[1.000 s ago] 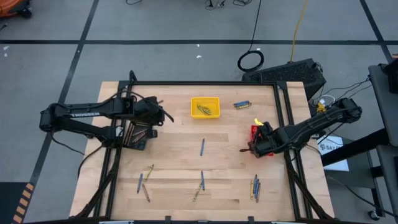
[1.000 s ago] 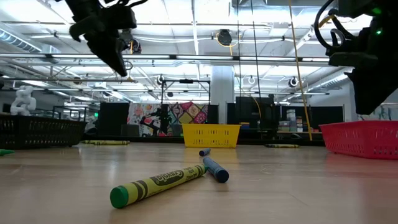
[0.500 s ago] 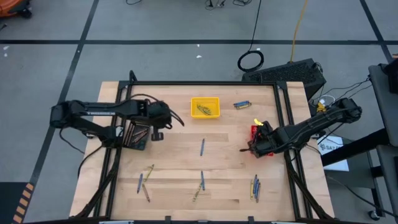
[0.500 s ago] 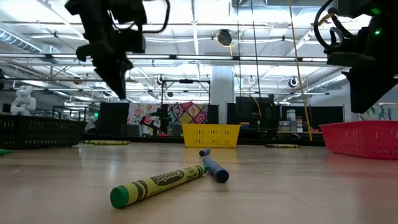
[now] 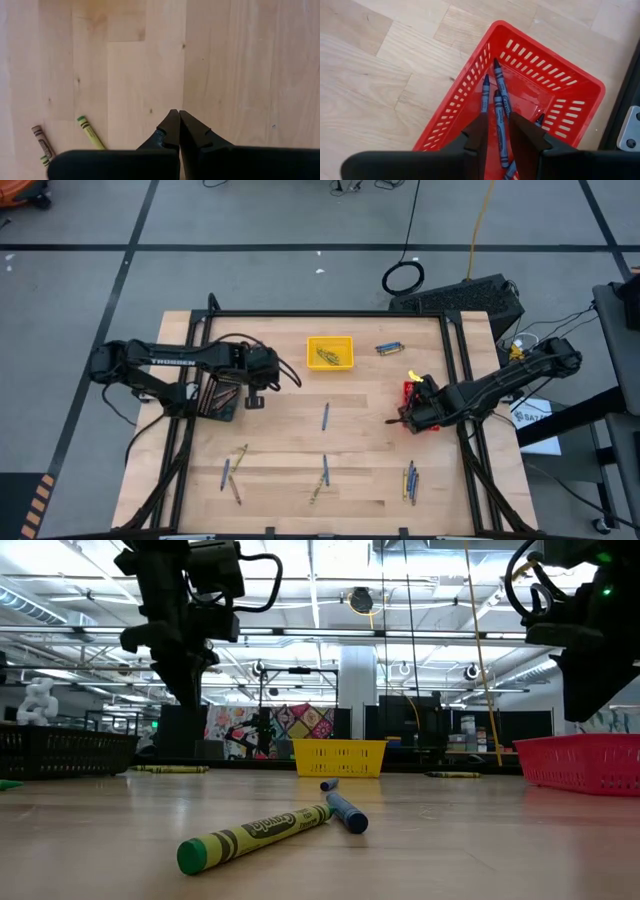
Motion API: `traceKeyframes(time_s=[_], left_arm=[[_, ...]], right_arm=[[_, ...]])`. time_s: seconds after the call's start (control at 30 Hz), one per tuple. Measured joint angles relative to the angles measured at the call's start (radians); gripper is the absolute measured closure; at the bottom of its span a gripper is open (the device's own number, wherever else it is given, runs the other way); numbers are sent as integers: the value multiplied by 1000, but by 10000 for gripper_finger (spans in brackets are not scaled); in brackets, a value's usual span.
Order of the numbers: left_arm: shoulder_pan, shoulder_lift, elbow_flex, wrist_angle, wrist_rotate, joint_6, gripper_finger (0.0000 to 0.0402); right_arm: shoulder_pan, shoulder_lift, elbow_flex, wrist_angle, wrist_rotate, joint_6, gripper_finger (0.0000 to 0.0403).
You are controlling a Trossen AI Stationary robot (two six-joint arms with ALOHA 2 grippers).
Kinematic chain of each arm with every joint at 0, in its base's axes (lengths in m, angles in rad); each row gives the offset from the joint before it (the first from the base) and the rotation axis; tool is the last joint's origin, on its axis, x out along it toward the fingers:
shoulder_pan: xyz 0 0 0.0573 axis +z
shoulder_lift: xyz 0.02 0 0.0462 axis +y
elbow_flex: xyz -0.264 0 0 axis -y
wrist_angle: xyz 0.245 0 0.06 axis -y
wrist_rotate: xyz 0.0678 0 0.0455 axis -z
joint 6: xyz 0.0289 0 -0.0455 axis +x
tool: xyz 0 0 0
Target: Sort crayons
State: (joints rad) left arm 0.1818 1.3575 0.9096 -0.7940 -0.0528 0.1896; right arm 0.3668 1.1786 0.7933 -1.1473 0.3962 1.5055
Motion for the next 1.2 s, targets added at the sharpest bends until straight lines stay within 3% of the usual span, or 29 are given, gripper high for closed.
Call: traceKeyframes(time_s=[0.37,0.47,0.9,1.2], left_arm=[[0,0,0,-6,-35,0,401],[0,0,0,-17,0,-1,401],[-1,0,0,-37,56,37,401],[-1,0,0,-34,48,28,401]], right_arm=[[0,0,0,30,-8,-7,337],[0,0,0,30,-7,-24,332],[0,0,0,31,-8,-27,277],[0,0,0,41,-38,-46,288]])
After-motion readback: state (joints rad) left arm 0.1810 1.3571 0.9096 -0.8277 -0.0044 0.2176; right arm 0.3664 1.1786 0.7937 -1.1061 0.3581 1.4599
